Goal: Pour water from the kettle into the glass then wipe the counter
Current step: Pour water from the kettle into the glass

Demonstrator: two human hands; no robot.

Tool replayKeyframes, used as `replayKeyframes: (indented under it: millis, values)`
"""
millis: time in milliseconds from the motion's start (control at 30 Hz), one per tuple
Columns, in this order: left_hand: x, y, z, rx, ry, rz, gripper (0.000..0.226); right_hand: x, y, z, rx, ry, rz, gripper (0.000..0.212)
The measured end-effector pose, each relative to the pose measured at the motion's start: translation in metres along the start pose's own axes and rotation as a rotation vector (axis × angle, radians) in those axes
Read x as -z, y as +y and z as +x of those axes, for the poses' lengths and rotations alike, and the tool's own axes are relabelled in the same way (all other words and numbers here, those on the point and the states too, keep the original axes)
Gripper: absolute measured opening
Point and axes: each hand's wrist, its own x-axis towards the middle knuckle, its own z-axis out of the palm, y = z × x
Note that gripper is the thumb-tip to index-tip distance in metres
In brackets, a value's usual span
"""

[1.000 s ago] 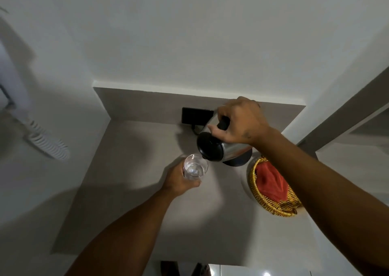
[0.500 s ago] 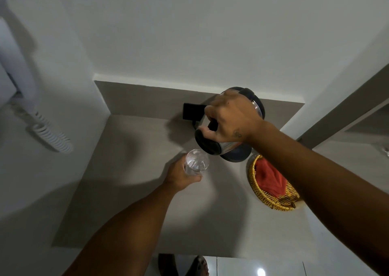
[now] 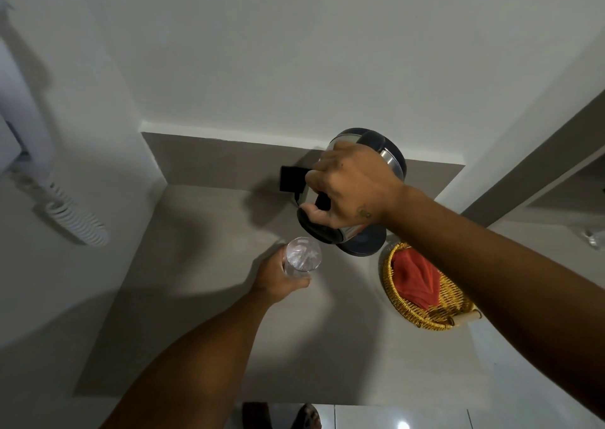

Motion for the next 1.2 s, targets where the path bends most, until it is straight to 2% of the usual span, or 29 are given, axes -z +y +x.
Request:
replayKeyframes:
  millis: [467,733,933,1067,1200]
  values:
    - [0.001,0.004,-0.004,-0.039,0.036,0.025,0.073,0.006,0.007,0.003,0.045,0.041,0.006,0.037]
    - [0.000,0.004,-0.003,-0.014,0.017,0.018,0.070,-0.007,0.012,-0.007,-0.087,0.035,0.057,0.041]
    - [-0.001,0.002,-0.002,-0.004,0.022,-0.029,0.076,-0.029,0.019,-0.035,-0.369,0.132,0.253,0.037]
    - [-0.002,0.005,-0.003,-0.022,0.040,-0.047,0.075,-0.053,0.037,-0.072,-0.742,0.326,0.485,0.031]
    - [-0.001,0.007,-0.003,-0.068,0.062,-0.022,0.083,-0.082,0.060,-0.109,-1.138,0.548,0.671,0.028]
